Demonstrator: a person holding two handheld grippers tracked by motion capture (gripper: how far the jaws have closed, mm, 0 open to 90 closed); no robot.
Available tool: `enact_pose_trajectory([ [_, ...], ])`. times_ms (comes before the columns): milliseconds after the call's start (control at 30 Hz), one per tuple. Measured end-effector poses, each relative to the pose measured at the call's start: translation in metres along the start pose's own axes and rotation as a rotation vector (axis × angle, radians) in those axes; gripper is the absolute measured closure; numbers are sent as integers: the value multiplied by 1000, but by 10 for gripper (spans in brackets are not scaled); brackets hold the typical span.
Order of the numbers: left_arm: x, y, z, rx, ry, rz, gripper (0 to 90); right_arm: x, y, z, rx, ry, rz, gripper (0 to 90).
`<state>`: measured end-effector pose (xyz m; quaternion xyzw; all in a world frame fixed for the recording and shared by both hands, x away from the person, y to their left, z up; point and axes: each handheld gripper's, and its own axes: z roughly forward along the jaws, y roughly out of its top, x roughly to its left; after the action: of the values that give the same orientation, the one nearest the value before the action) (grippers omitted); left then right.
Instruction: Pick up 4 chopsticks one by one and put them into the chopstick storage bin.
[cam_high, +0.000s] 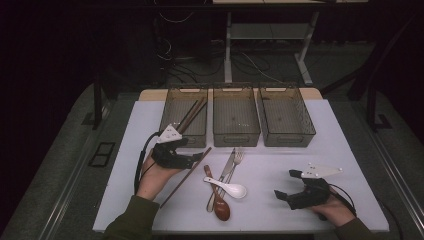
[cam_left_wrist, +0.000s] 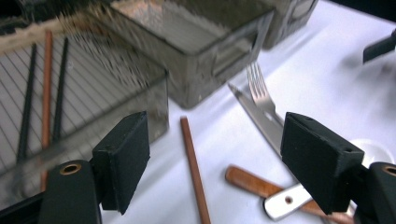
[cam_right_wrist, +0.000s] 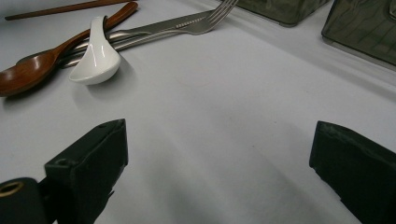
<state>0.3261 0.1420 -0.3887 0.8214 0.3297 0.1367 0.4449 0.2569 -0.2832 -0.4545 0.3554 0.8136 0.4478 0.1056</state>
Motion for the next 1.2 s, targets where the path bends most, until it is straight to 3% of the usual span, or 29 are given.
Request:
enact_pose_trajectory([
  [200,-6,-15,2,7,15,-10,227,-1,0,0,-4,-4,4,42],
  [467,-16,-29,-1,24,22,13,228,-1,0,0,-4,-6,3,42],
  [800,-25,-50,-5,29,24,-13,249,-2,0,0,3,-5,8,42],
  [1000,-26,-63,-3,61,32,-33,342,-1,0,0,1,-4,3,42],
  [1200,-20,-67,0,100,40,-44,466,-1,0,0,1,-3,0,42],
])
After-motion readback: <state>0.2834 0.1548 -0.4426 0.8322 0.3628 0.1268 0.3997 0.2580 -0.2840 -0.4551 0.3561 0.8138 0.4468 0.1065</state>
